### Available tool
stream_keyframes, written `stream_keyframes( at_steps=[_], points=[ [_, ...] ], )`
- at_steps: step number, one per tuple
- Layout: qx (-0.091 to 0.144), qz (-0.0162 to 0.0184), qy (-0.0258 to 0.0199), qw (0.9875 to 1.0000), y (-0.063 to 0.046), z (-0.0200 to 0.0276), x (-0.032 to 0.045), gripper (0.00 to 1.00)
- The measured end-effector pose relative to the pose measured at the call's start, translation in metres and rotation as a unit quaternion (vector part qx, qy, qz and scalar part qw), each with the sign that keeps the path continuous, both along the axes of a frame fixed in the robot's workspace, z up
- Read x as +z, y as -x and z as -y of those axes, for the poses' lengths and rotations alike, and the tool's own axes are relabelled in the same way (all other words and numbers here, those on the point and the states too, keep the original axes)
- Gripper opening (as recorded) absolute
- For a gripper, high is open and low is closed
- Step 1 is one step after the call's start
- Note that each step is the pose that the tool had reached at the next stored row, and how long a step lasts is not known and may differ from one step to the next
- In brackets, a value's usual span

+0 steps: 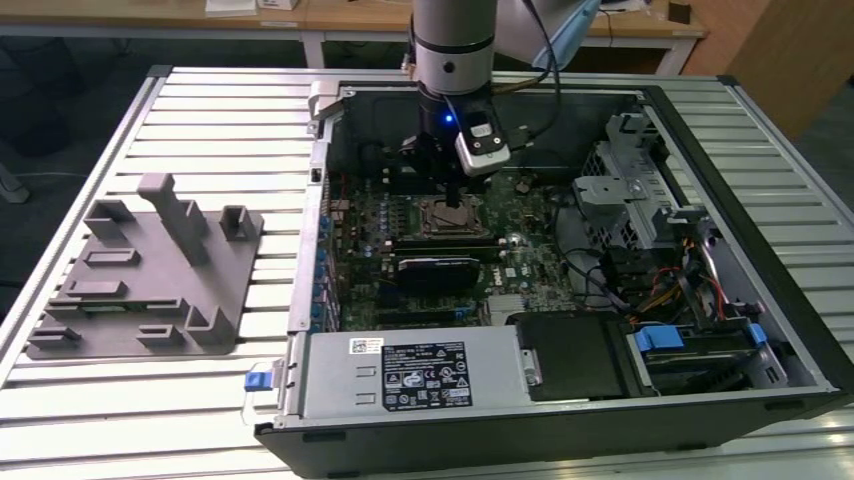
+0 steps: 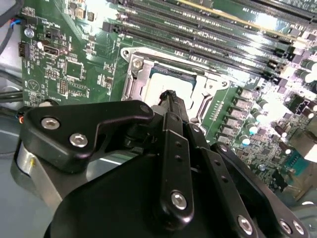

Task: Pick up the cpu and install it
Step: 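Install the first cpu locking lever, then install the second cpu locking lever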

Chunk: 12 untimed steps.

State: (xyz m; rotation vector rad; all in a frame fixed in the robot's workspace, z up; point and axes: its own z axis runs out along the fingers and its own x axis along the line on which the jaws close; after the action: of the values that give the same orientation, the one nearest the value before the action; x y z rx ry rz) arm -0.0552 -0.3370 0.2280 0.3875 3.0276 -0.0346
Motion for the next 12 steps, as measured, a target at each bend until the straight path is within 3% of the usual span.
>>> stream_keyframes(
  at_steps=[12],
  points=[
    [0.0, -0.0001, 0.0002, 1.0, 0.0, 0.0, 0.0032, 0.11]
  ],
)
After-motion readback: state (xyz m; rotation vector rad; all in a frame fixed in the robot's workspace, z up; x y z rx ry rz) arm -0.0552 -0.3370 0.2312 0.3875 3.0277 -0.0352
